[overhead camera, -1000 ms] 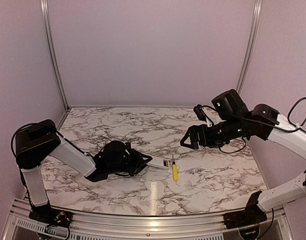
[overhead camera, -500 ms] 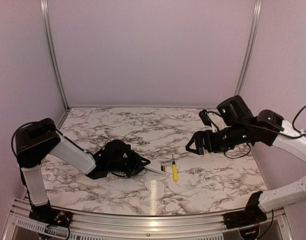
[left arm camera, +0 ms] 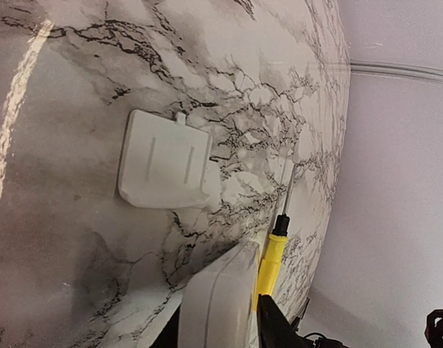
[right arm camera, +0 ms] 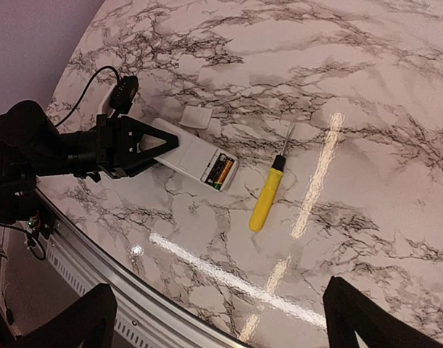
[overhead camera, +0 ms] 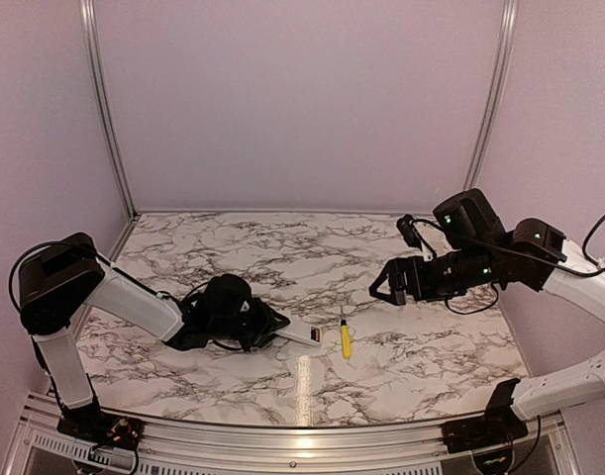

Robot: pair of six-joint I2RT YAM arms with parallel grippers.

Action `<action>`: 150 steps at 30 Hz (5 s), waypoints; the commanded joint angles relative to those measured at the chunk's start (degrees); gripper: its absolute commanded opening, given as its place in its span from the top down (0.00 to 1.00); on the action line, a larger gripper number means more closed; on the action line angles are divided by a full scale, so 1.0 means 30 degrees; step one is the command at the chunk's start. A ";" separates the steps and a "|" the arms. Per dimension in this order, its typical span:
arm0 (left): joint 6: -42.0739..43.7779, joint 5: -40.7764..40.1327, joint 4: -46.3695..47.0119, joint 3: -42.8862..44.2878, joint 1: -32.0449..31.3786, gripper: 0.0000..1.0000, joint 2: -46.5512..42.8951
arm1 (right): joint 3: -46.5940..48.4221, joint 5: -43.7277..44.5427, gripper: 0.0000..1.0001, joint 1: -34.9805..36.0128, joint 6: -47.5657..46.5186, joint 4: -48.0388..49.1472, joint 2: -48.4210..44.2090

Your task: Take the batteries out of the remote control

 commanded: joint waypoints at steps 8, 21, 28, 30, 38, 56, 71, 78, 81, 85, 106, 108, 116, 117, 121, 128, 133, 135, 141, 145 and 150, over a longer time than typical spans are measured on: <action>0.1957 -0.1086 -0.5210 0.0781 0.0240 0.57 -0.1017 | -0.0321 -0.0053 0.02 -0.0094 0.0100 0.0794 0.0167; 0.3255 -0.2913 -0.8082 0.1262 0.0243 0.19 -0.2239 | -0.0786 -0.0147 0.02 -0.0094 -0.0037 0.0934 0.0451; 0.3734 -0.5071 -1.1111 0.1890 0.0164 0.13 -0.3246 | -0.0987 -0.0230 0.02 -0.0094 -0.0274 0.0891 0.0861; 0.4164 -0.5834 -1.2222 0.2308 0.0124 0.13 -0.3506 | -0.1009 -0.0228 0.02 -0.0094 -0.0315 0.0890 0.1016; 0.7560 -0.8410 -1.5376 0.3997 -0.0093 0.13 -0.4760 | -0.1073 0.0000 0.02 -0.0094 -0.0477 0.1150 0.2565; 1.3755 -0.9144 -1.7432 0.5493 -0.0082 0.15 -0.6611 | 0.0641 0.2122 0.06 -0.0094 0.1244 0.1578 0.8850; 1.6583 -0.8380 -1.7070 0.6766 -0.0084 0.16 -0.6663 | 0.1480 0.1591 0.15 -0.0072 0.1486 0.2160 1.2599; 1.6980 -0.8241 -1.6949 0.6810 -0.0055 0.17 -0.6263 | 0.1202 0.0095 0.24 -0.0094 0.1315 0.2612 1.3723; 1.7047 -0.8136 -1.6811 0.6884 -0.0053 0.17 -0.6077 | 0.1117 -0.0138 0.31 -0.0080 0.1277 0.2578 1.4111; 1.7013 -0.8029 -1.6627 0.6748 -0.0039 0.17 -0.6080 | 0.0927 -0.0147 0.40 -0.0065 0.1435 0.2427 1.4267; 1.6995 -0.7862 -1.6230 0.6398 0.0100 0.18 -0.6153 | 0.0670 -0.0102 0.83 0.0072 0.1264 0.2580 1.4829; 1.6933 -0.7755 -1.6230 0.6429 0.0130 0.18 -0.6124 | 0.0632 -0.0054 0.87 0.0134 0.1127 0.2675 1.4626; 1.6780 -0.6276 -1.6160 0.7213 0.0281 0.18 -0.5961 | 0.0317 0.0548 0.93 0.0140 0.0327 0.2772 1.2931; 1.6796 -0.5941 -1.6208 0.7404 0.0291 0.18 -0.5921 | 0.0210 0.0598 0.93 0.0140 0.0092 0.2814 1.2515; 1.6187 -0.3361 -1.6239 0.8105 0.0820 0.18 -0.5777 | 0.0003 0.1277 0.94 0.0140 -0.0976 0.2411 1.0682; 1.4011 0.5126 -1.3937 0.7996 0.3796 0.21 -0.5581 | 0.0735 0.1496 0.95 0.0125 -0.3023 0.1192 0.8032; 1.3300 0.8407 -1.3886 0.9803 0.4122 0.28 -0.4210 | 0.2214 0.1256 0.98 0.0169 -0.4270 0.0633 0.6794; 1.2769 0.9523 -1.3327 1.0333 0.4122 0.31 -0.3679 | 0.2865 0.1176 0.99 0.0224 -0.4733 0.0399 0.6524; 1.1067 1.2033 -1.1349 1.1618 0.4096 0.37 -0.2194 | 0.4600 0.1013 1.00 0.0624 -0.5817 -0.0336 0.6308; 0.9833 1.2871 -0.9397 1.1934 0.3942 0.41 -0.1670 | 0.5542 0.1007 1.00 0.0946 -0.6101 -0.0849 0.6621; 0.8816 1.3370 -0.8027 1.2228 0.3524 0.46 -0.1195 | 0.6066 0.1010 1.00 0.1458 -0.6492 -0.1132 0.6824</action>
